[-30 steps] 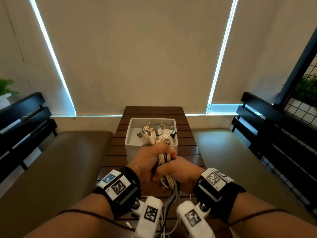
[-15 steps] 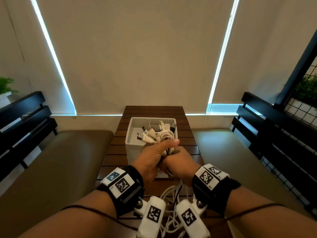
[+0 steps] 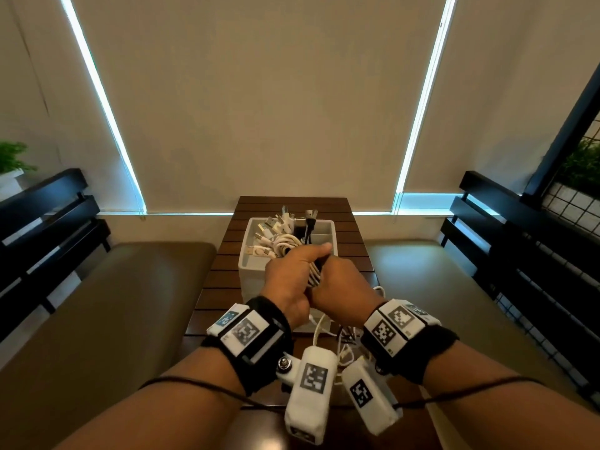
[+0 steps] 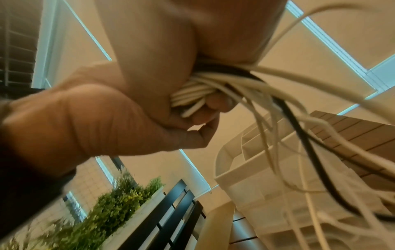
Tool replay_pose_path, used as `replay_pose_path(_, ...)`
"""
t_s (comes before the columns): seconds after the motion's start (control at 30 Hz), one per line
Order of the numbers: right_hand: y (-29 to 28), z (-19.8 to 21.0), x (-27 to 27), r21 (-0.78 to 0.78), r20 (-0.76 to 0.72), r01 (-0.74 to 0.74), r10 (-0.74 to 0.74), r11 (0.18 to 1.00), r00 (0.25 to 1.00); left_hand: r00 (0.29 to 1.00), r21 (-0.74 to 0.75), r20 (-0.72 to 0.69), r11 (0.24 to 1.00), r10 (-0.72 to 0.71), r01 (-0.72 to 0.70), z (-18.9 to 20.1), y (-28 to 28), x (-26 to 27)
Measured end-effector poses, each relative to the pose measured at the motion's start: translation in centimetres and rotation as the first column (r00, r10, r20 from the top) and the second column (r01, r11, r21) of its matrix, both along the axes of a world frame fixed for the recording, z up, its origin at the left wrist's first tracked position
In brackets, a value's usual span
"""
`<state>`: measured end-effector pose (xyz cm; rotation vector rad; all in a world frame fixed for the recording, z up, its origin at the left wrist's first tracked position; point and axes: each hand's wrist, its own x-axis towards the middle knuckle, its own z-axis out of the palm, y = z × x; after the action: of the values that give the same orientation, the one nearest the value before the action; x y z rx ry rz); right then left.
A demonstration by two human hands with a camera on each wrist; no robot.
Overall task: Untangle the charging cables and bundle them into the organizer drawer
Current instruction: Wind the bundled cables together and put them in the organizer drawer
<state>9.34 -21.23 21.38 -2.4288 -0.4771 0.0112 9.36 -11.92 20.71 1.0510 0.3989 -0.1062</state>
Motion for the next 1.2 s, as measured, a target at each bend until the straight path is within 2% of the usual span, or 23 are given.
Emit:
replay_pose_path(0.13,-1.0,0.6,0.1,0.118,-0.149,-0.099,0.117,0.988,0.982,0.999,-0.052,0.038,0.998,-0.035,0.037,0.2,0.2,0.3)
replay_pose_path(0.27,-2.0,1.0,0.6,0.22,-0.211,-0.111,0.158,0.969,0.965,0.996,-0.098,0.068,0.993,-0.065,0.071,0.2,0.1,0.5)
replay_pose_path(0.37,-2.9,0.7,0.3,0.316,-0.297,-0.148,0.246,0.937,0.923,0.994,-0.153,0.108,0.987,-0.034,0.051,0.4,0.8,1.2)
replay_pose_path(0.43,-3.4,0.2,0.1,0.352,-0.332,-0.116,0.24,0.929,0.912,0.991,-0.186,0.132,0.982,0.012,0.013,0.8,1.5,2.0)
replay_pose_path(0.5,-3.5,-0.3,0.2,0.349,-0.307,-0.105,0.219,0.931,0.926,0.987,-0.202,0.157,0.979,0.031,0.001,1.2,2.0,2.3)
replay_pose_path(0.63,-3.6,-1.3,0.3,0.3,-0.321,-0.228,0.323,0.926,0.891,0.981,-0.23,0.186,0.973,0.05,-0.006,2.2,3.1,2.5)
replay_pose_path(0.77,-4.1,-2.3,0.7,0.298,-0.305,-0.189,0.281,0.936,0.91,0.976,-0.252,0.197,0.967,0.096,-0.044,2.9,4.8,2.8)
replay_pose_path(0.97,-4.3,-4.7,0.6,0.303,-0.387,-0.176,0.289,0.937,0.876,0.961,-0.21,0.241,0.974,0.138,-0.087,4.3,6.7,3.6)
replay_pose_path(1.03,-4.3,-5.4,0.4,0.409,-0.428,-0.16,0.344,0.898,0.836,0.956,-0.193,0.252,0.976,0.15,-0.102,4.5,7.0,3.7)
replay_pose_path(1.1,-4.4,-5.7,0.0,0.598,-0.427,-0.096,0.417,0.796,0.802,0.955,-0.187,0.253,0.976,0.155,-0.108,4.5,7.2,3.8)
replay_pose_path(1.2,-4.6,-5.6,0.0,0.734,-0.365,-0.042,0.445,0.678,0.818,0.956,-0.164,0.252,0.98,0.149,-0.109,4.5,7.3,3.8)
